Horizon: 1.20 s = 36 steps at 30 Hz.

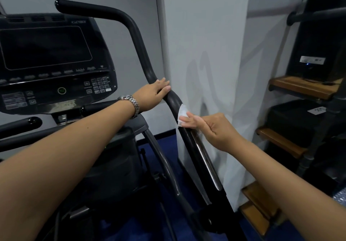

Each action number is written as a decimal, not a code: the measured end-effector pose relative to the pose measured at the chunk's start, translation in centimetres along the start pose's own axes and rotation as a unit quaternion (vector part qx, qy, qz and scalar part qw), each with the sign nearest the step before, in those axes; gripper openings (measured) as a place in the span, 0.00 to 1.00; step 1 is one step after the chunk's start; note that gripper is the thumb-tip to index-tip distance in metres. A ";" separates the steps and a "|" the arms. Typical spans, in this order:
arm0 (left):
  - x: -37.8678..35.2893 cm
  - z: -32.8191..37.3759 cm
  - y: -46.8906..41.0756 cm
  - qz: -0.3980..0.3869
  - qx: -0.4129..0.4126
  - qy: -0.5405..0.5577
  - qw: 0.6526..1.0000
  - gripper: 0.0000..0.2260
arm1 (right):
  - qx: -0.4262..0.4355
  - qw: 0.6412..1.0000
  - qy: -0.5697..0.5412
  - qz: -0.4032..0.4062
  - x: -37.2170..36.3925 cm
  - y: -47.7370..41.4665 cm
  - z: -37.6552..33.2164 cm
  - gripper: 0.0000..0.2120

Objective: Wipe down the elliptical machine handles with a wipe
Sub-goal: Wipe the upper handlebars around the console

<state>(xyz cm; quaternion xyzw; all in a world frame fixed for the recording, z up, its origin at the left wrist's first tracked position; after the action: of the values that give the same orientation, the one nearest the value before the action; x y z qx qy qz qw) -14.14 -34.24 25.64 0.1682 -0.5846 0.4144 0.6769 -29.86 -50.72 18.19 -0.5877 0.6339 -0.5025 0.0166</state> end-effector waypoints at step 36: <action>-0.4 4.9 5.8 0.138 -0.077 0.114 0.981 0.13 | -0.223 0.826 -0.472 0.212 2.1 2.2 -4.7 0.17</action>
<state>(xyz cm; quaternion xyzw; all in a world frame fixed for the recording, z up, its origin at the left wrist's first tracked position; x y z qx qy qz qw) -21.72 -34.40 25.02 -0.0150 -0.5510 0.4744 0.6864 -34.93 -49.86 20.27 -0.5918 0.7525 0.0073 0.2889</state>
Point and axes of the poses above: each hand's wrist, its own y-axis away from the middle knuckle, its own x-axis out of the back of the hand, z = x × y, the point moved 1 cm from there along -y, towards the middle knuckle, and after that the axes turned 6 degrees about x, right-handed, at the moved point
